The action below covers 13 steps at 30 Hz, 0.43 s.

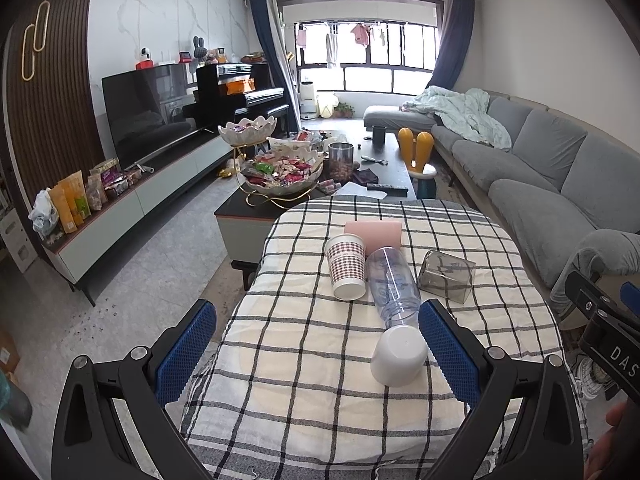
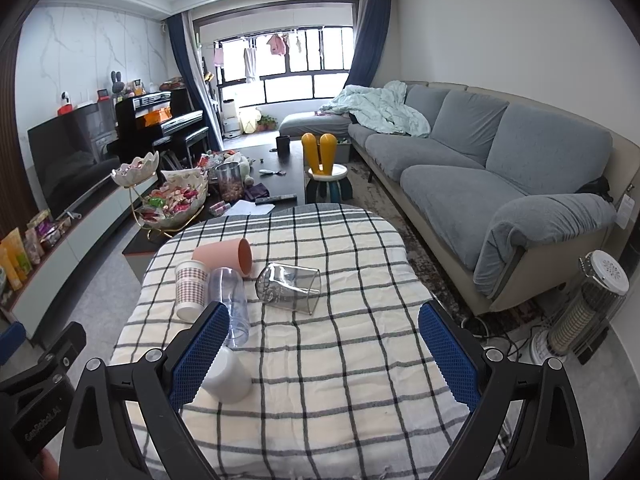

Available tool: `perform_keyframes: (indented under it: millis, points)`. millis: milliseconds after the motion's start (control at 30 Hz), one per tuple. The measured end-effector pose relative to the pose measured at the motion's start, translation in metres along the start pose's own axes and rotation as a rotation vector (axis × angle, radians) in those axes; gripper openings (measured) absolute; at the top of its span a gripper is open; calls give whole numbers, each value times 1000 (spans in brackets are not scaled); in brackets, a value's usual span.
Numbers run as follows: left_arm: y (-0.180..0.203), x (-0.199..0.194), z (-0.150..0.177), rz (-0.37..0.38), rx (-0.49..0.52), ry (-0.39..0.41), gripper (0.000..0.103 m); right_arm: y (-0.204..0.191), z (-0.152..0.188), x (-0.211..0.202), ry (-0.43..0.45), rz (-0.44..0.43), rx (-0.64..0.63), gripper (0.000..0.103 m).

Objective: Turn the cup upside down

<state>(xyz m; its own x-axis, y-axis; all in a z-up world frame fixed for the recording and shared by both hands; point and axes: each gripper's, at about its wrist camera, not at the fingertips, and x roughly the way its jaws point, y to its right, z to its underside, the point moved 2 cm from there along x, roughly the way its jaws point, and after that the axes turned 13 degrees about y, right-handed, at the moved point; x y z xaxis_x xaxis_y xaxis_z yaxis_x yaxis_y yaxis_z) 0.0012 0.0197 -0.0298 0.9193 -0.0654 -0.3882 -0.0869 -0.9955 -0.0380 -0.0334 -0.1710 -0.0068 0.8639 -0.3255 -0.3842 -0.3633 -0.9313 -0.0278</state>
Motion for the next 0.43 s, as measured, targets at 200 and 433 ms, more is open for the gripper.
perform_keyframes:
  millis: [200, 433]
  points:
    - [-2, 2, -1, 4, -11, -7, 103, 0, 0, 0, 1, 0, 0, 96]
    - [-4, 7, 2, -21, -11, -30, 103, 1, 0, 0, -2, 2, 0, 96]
